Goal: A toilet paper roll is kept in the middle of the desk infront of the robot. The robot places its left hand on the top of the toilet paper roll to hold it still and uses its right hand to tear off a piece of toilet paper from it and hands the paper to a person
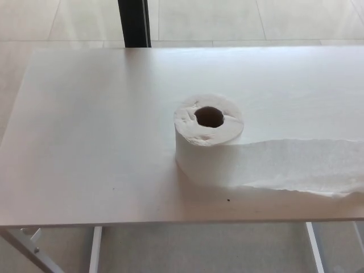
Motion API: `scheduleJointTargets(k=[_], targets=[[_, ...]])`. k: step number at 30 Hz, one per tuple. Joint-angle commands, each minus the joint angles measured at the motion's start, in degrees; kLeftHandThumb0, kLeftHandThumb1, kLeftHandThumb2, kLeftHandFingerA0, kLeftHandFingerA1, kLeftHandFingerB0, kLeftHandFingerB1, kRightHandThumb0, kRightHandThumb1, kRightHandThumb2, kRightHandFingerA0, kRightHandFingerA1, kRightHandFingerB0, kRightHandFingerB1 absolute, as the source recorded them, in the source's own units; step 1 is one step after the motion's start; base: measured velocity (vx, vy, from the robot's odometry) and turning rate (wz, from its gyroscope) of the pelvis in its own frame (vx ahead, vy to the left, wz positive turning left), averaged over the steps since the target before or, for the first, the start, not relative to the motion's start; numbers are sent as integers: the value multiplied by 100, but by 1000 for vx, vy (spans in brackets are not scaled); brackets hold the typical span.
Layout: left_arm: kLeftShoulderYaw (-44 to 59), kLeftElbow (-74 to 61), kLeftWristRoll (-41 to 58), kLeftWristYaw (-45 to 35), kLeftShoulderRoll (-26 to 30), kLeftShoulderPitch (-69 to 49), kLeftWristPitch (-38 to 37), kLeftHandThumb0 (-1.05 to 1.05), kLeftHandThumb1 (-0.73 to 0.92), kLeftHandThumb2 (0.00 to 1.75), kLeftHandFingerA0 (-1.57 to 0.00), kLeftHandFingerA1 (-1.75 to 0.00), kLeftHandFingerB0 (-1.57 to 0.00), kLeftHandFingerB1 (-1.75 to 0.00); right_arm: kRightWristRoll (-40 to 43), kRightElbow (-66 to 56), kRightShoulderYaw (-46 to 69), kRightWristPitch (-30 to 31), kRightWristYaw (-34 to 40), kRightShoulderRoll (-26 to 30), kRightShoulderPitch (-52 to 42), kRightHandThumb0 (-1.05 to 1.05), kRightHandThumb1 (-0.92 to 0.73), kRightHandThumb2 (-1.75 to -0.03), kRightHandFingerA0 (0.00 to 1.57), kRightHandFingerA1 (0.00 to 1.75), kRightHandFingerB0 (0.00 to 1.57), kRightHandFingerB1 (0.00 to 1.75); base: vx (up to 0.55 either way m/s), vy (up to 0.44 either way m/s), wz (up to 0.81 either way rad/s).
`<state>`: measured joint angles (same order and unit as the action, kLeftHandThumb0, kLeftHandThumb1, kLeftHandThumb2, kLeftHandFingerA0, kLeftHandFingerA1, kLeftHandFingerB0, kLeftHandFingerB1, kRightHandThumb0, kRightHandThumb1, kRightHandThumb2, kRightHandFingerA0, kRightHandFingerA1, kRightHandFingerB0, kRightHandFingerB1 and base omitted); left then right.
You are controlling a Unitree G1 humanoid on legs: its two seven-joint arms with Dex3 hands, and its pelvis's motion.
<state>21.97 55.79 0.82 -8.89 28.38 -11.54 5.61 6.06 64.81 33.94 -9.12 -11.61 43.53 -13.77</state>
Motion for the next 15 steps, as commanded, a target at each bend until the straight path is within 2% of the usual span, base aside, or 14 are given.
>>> scheduleJointTargets(k=[1,2,3,4,5,6,8,9,10,11,12,13,14,15], targets=[[1137,-282,1190,-71,18,75,184,-44,39,52,-73,-55,-56,-45,902,133,776,-400,-398,149,113,-59,-43,-75,57,71,32,44,0,0,0],[1607,-293,1587,72,-36,290,285,-46,31,66,-73,-63,-56,-55,965,50,902,-436,-380,212,131,-53,-51,-56,78,69,37,33,0,0,0],[1725,-315,1642,66,-15,370,233,-52,33,69,-70,-62,-51,-53,1042,-19,1031,-392,-336,240,192,-56,-42,-77,56,59,33,46,0,0,0],[1918,-555,1717,235,57,549,246,-55,33,71,-76,-62,-49,-52,1352,-266,1364,-504,-515,279,297,-61,-39,-76,78,67,32,45,0,0,0],[1972,-607,1711,256,27,561,258,-55,33,71,-76,-62,-49,-52,1357,-289,1411,-502,-546,305,343,-61,-39,-76,78,67,32,45,0,0,0],[2058,-833,1714,375,13,604,334,-57,35,72,-80,-61,-51,-52,1309,-373,1421,-520,-512,356,388,-51,-51,-56,89,58,38,33,0,0,0],[2260,-1062,1809,334,193,942,378,-58,36,73,-79,-61,-53,-52,1205,-656,1456,-810,-457,459,508,-52,-53,-56,95,74,35,32,0,0,0],[2368,-1262,1889,273,216,1058,379,-55,40,54,-91,-51,-58,-42,1237,-888,1515,-813,-499,456,551,-62,-47,-79,100,109,28,44,0,0,0],[2419,-1513,1932,258,245,1183,508,-66,29,70,-87,-59,-54,-48,1226,-1081,1543,-1025,-503,429,579,-53,-56,-57,97,119,32,32,0,0,0],[2452,-2167,2020,398,233,1453,709,-76,23,65,-96,-50,-73,-44,1589,-1843,1706,-614,-673,292,705,-67,-36,-75,87,81,29,43,0,0,0],[2414,-2709,2005,552,221,1660,910,-86,17,60,-111,-41,-87,-37,1699,-2299,1728,-594,-736,199,833,-57,-46,-55,50,53,33,32,0,0,0],[2403,-2856,1978,593,212,1707,984,-86,17,60,-111,-41,-87,-37,1675,-2393,1719,-660,-731,173,861,-57,-46,-55,50,53,33,32,0,0,0],[2316,-3238,1897,670,179,1815,1034,-96,23,59,-157,-103,-98,-52,1696,-2627,1680,-712,-754,122,976,-65,-37,-76,38,56,33,43,0,0,0],[2168,-3781,1790,782,144,1976,1090,-96,23,59,-157,-103,-98,-52,1734,-2944,1609,-813,-790,58,1156,-65,-37,-76,38,56,33,43,0,0,0]])
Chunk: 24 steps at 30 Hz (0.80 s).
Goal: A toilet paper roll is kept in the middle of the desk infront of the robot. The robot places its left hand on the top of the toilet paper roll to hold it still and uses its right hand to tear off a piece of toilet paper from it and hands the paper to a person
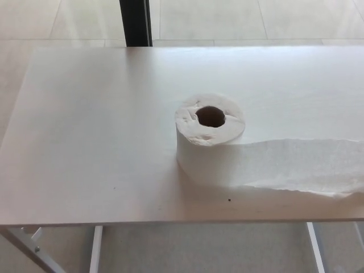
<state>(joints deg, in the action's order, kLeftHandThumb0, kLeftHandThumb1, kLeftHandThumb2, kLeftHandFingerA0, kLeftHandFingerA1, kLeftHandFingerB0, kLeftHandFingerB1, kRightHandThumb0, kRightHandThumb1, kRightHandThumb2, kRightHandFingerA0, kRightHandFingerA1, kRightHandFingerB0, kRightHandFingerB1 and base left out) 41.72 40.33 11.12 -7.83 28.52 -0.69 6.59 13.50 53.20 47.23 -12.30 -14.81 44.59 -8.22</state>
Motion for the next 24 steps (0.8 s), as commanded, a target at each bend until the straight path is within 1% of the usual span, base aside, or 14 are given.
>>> scheduleJointTargets(k=[1,2,3,5,6,7,8,9,10,17,18,21,22,24], targets=[[205,-2271,751,680,117,889,1022,-96,23,59,-157,-103,-98,-52,983,-1816,294,-473,-469,-61,597,-65,-37,-76,38,56,33,43,0,0,0],[89,-2711,673,832,120,1042,1267,-96,27,59,-157,-75,-101,-52,1244,-2234,297,-246,-535,-179,763,-58,-41,-54,42,52,43,34,0,0,0],[-201,-3625,585,969,-4,1270,1353,-74,31,54,-157,-110,-82,-45,1214,-3098,57,-79,-348,-260,857,-72,-34,-75,61,55,38,43,0,0,0],[-333,-4066,628,963,-76,1408,1418,-62,36,53,-157,-102,-70,-42,1304,-3530,-47,106,-308,-347,950,-77,-38,-74,54,55,43,43,0,0,0],[-654,-4420,527,925,-147,1698,1221,-50,43,53,-132,-126,-54,-44,1346,-4239,-361,466,-155,-390,1077,-74,-38,-74,58,50,42,44,0,0,0],[-678,-4499,507,923,-177,1717,1231,-50,43,53,-132,-126,-54,-44,1343,-4355,-378,541,-139,-402,1084,-74,-38,-74,58,50,42,44,0,0,0],[-735,-4636,596,931,-276,1844,1177,-51,33,72,-76,-75,-45,-54,1270,-4456,-535,467,-202,-403,1179,-62,-35,-74,51,53,39,46,0,0,0],[-1258,-5224,549,1115,-445,2470,1551,-59,39,52,-53,-52,-52,-45,921,-4853,-1066,415,-219,-399,1384,-47,-36,-52,46,43,51,36,0,0,0],[-1354,-5359,676,1131,-538,2658,1670,-54,38,51,-49,-59,-50,-49,549,-5195,-1470,647,-48,-393,1541,-52,-35,-68,31,54,34,42,0,0,0],[-2302,-5468,339,722,-927,3367,1721,-51,45,53,-50,-59,-42,-45,-247,-5440,-2654,991,-379,-329,2204,-60,-46,-55,38,47,33,33,0,0,0],[-2540,-5304,224,579,-1039,3491,1641,-59,31,72,-53,-61,-44,-50,-657,-5390,-2930,817,-379,-355,2334,-70,-39,-77,40,53,31,43,0,0,0],[-3227,-5297,-134,388,-1228,3662,1776,-61,41,53,-60,-54,-51,-40,-838,-5378,-3431,955,-405,-561,2603,-66,-44,-54,46,47,42,33,0,0,0],[-3421,-5267,-186,349,-1336,3709,1761,-59,31,74,-56,-62,-45,-52,-944,-5467,-3613,1158,-412,-549,2633,-67,-45,-55,41,46,41,33,0,0,0],[-4008,-5187,-807,300,-1348,3697,1540,-59,32,74,-58,-63,-48,-53,-1164,-5294,-3865,899,-382,-666,2689,-67,-46,-55,43,44,40,33,0,0,0]])
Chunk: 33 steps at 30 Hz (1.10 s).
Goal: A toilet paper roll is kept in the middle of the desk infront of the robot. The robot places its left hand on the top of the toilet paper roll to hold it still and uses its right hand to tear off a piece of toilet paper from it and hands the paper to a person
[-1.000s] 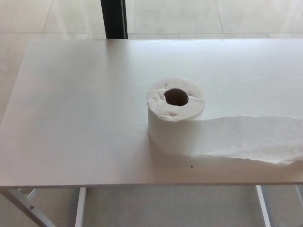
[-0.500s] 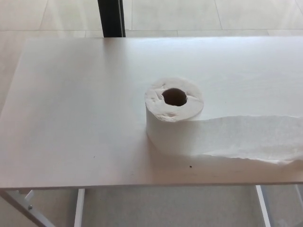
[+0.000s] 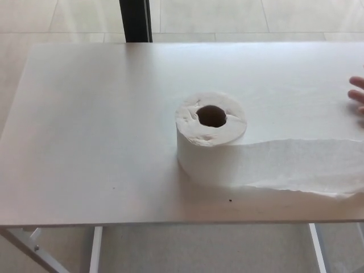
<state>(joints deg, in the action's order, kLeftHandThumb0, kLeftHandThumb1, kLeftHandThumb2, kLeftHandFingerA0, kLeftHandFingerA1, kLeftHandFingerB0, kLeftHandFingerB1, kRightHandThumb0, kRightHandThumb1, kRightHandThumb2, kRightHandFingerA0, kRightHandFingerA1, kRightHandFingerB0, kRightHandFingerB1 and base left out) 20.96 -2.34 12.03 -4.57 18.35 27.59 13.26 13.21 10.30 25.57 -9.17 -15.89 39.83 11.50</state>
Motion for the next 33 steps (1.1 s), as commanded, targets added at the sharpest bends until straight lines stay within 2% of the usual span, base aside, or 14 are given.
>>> scheduleJointTargets(k=[1,7,14,16,17,18,20,22,23,25,27,29,30,33], targets=[[-2253,-818,-1263,-106,-264,872,638,-60,34,76,-57,-63,-48,-54,-1256,-934,-1816,574,-220,-231,760,-66,-46,-56,43,44,41,33,0,0,0],[-3371,-326,-1925,-106,-502,1034,434,-49,41,53,-60,-57,-54,-46,-1869,-549,-2489,605,-91,-295,966,-74,-49,-56,49,57,42,33,0,0,0],[-3856,344,-2118,149,-837,1459,210,-53,33,73,-55,-64,-48,-56,-2100,-425,-3018,967,-11,-381,1075,-64,-46,-55,47,57,41,34,0,0,0],[-3934,469,-2143,191,-870,1485,106,-48,42,53,-58,-55,-52,-48,-2190,-464,-3127,1035,10,-349,1047,-69,-37,-79,44,63,33,44,0,0,0],[-4001,518,-2169,175,-874,1491,147,-53,34,73,-52,-61,-47,-56,-2288,-470,-3219,1026,22,-345,1031,-70,-47,-55,49,62,42,33,0,0,0],[-4354,541,-2373,-102,-745,1577,496,-56,46,54,-47,-54,-46,-45,-2322,-335,-3398,938,-66,-395,1050,-71,-38,-80,41,63,34,45,0,0,0],[-4681,543,-2518,-299,-686,1666,1253,-64,49,56,-43,-58,-46,-42,-2357,-437,-3567,1082,-190,-374,1021,-65,-47,-55,42,51,40,32,0,0,0],[-4800,580,-2534,-325,-667,1639,1365,-63,46,56,-40,-56,-42,-42,-2406,-521,-3671,1194,-221,-360,1010,-67,-37,-77,37,55,34,44,0,0,0],[-4873,628,-2554,-344,-665,1600,1369,-67,40,81,-40,-62,-30,-48,-2459,-523,-3720,1129,-196,-356,983,-67,-46,-56,44,52,41,33,0,0,0],[-5046,725,-2622,-396,-658,1560,1488,-65,43,82,-44,-63,-31,-50,-2555,-554,-3825,1155,-168,-368,950,-74,-39,-78,48,62,40,44,0,0,0],[-5247,838,-2755,-395,-625,1441,1380,-65,59,56,-37,-56,-34,-40,-2635,-621,-3949,1253,-220,-366,917,-64,-45,-55,47,54,42,34,0,0,0],[-5469,888,-2914,-455,-544,1391,1444,-68,50,89,-43,-71,-21,-48,-2645,-576,-4013,1220,-236,-394,886,-64,-36,-76,43,59,36,45,0,0,0],[-5583,787,-2913,-625,-509,1395,1726,-70,70,61,-45,-85,-21,-33,-2671,-539,-4055,1204,-233,-403,863,-63,-45,-55,46,56,41,35,0,0,0],[-5913,622,-3076,-932,-370,1440,2209,-77,58,99,-18,-61,-3,-42,-2705,-432,-4122,1035,-269,-394,856,-68,-49,-56,40,54,40,35,0,0,0]])
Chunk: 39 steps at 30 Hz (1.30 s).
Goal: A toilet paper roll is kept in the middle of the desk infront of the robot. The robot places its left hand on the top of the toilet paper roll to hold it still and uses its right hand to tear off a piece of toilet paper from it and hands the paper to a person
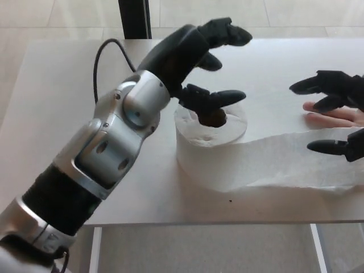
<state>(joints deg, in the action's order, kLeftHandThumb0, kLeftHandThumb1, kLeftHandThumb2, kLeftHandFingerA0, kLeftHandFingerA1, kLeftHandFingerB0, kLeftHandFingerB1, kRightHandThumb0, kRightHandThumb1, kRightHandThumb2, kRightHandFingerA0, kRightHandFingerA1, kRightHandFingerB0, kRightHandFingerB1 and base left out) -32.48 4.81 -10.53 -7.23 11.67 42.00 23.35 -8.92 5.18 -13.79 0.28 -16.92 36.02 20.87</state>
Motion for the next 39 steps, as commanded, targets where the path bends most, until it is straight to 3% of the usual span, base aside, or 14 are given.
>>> scheduleJointTargets(k=[1,2,5,6,15,16,20,25,28,29,31,36,37,39], targets=[[-680,-147,-888,-759,338,37,1397,-75,82,64,-7,-50,-7,-27,-482,128,-192,48,-150,-36,-68,-71,-38,-81,40,62,34,45,0,0,0],[-850,-184,-992,-868,383,65,1596,-81,69,107,-2,-38,-5,-19,-457,139,-192,33,-159,-46,-82,-71,-49,-56,52,74,41,36,0,0,0],[-1144,-287,-1218,-899,475,-37,1804,-76,88,70,0,-41,-3,-25,-477,76,-221,87,-175,-46,-115,-78,-42,-81,50,70,37,44,0,0,0],[-1298,-379,-1404,-717,518,-299,1777,-75,68,108,-2,-43,-2,-26,-542,50,-256,75,-152,-32,-137,-76,-41,-81,49,68,37,44,0,0,0],[-1256,-538,-1640,-258,457,-880,1780,-78,67,104,-2,-46,-7,-36,-652,111,-284,54,-146,-83,-35,-77,-42,-81,49,69,37,44,0,0,0],[-1253,-488,-1701,-170,407,-939,1704,-75,86,67,-4,-47,-12,-30,-681,151,-292,33,-135,-98,-25,-67,-48,-55,52,69,43,36,0,0,0],[-1287,-409,-1992,21,236,-1118,1497,-77,66,105,-2,-47,-7,-41,-885,224,-378,-1,-105,-166,-7,-62,-48,-56,57,71,44,36,0,0,0],[-1335,-245,-2301,39,36,-1114,1356,-76,65,104,-3,-49,-7,-44,-1242,213,-481,135,-43,-248,12,-60,-47,-57,64,132,43,36,0,0,0],[-1303,-181,-2395,88,-113,-1143,1323,-75,65,102,-3,-49,-8,-46,-1506,336,-610,144,-6,-248,58,-62,-39,-82,72,118,34,48,0,0,0],[-1295,-139,-2429,108,-157,-1152,1300,-73,85,65,-4,-49,-16,-33,-1593,362,-654,119,9,-241,63,-60,-37,-83,66,105,34,49,0,0,0],[-1162,-51,-2404,264,-339,-1220,1214,-37,52,109,-7,-57,0,-49,-1927,471,-846,61,24,-175,144,-62,-39,-77,48,68,35,46,0,0,0],[-1153,-53,-2587,194,-438,-1256,1268,-72,84,64,-6,-49,-16,-33,-2258,519,-1041,44,37,-178,239,-55,-45,-55,32,43,39,34,0,0,0],[-1148,-26,-2617,168,-485,-1223,1290,-74,65,101,-5,-53,-9,-46,-2538,572,-1182,-48,219,-174,283,-50,-46,-55,59,128,42,35,0,0,0],[-1106,-18,-2635,147,-547,-1243,1300,-36,55,111,-8,-57,0,-49,-2844,602,-1340,-256,485,-138,282,-46,-49,-57,81,142,44,37,0,0,0]])
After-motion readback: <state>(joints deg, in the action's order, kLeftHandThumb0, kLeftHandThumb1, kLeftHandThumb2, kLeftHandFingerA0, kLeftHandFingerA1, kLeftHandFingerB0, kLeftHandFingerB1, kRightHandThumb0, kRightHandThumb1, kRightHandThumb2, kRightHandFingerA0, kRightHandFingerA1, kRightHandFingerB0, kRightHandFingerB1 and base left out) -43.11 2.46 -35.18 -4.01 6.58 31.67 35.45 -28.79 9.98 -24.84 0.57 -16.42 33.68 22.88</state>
